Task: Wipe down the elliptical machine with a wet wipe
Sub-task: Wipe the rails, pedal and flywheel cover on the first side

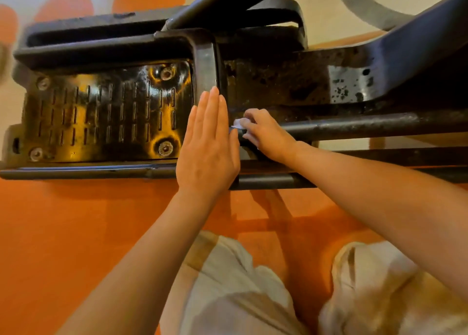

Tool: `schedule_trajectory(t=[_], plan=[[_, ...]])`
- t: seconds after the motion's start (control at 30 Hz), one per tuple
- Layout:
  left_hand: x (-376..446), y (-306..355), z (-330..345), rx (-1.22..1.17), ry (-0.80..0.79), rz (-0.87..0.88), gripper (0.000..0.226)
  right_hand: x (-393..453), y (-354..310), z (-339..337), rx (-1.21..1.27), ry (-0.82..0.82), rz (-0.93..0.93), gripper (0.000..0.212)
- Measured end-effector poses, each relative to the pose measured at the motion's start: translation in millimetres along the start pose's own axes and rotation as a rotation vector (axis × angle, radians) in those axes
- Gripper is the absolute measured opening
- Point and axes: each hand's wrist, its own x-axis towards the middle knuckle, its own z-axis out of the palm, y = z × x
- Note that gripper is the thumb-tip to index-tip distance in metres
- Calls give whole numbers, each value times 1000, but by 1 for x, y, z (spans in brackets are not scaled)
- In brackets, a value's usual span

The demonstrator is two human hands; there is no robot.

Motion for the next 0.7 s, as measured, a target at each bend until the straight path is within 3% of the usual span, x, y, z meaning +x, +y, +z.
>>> schedule_trajectory(t=[0.1, 0.23, 0.33, 0.5, 0.6, 0.7], plan=[[0, 0, 1, -8, 29, -8, 58, -1, 6, 8, -216, -132, -54, 59], [-1, 1, 1, -18, 61, -12, 58, -13, 26, -9, -366, -306, -163, 68], [-1, 2, 2, -24, 76, -13, 57, -43, 57, -34, -397, -313, -190, 64], [-1, 1, 3, -51, 96, -12, 57, -93, 96, -69, -285, -278, 26, 59], [0, 0, 4, -48, 112, -8, 57, -87, 83, -61, -319, -238, 37, 70], [-1, 0, 4, -47, 116, -8, 57, -60, 53, -44, -291, -205, -6, 68]])
